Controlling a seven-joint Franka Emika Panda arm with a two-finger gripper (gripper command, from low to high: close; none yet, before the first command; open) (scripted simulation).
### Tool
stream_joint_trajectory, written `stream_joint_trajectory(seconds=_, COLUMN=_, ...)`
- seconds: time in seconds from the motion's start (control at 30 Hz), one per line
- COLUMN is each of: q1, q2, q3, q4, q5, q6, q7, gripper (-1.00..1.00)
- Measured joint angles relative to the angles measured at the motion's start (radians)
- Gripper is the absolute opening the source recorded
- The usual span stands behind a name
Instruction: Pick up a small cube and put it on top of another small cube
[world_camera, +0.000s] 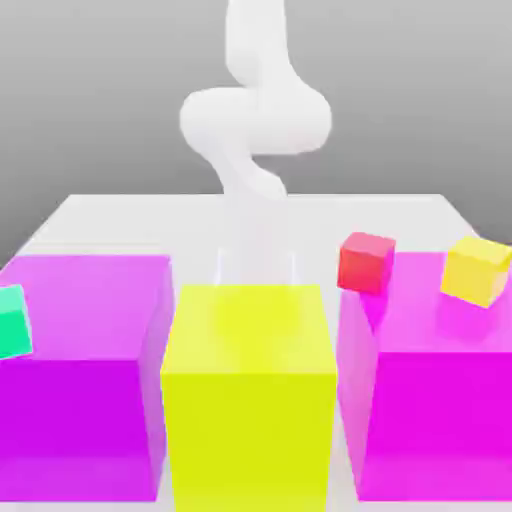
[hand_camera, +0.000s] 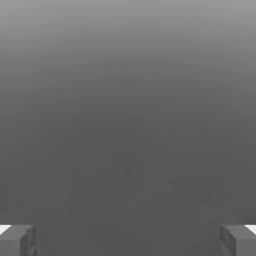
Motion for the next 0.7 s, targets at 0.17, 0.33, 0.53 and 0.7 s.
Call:
stream_joint_trajectory(seconds=0.17, q1=0.037, q2=0.091, q3=-0.255, q4=-0.039, q5=0.123, q6=0.052, q7=-0.129, gripper=0.0)
stream_joint_trajectory(seconds=0.33, q1=0.066, q2=0.162, q3=-0.501, q4=-0.08, q5=0.246, q6=0.115, q7=-0.259, gripper=0.0)
stream_joint_trajectory(seconds=0.53, q1=0.096, q2=0.223, q3=-0.798, q4=-0.133, q5=0.384, q6=0.205, q7=-0.41, gripper=0.0)
stream_joint_trajectory(seconds=0.7, q1=0.114, q2=0.239, q3=-1.042, q4=-0.183, q5=0.457, q6=0.305, q7=-0.509, gripper=0.0)
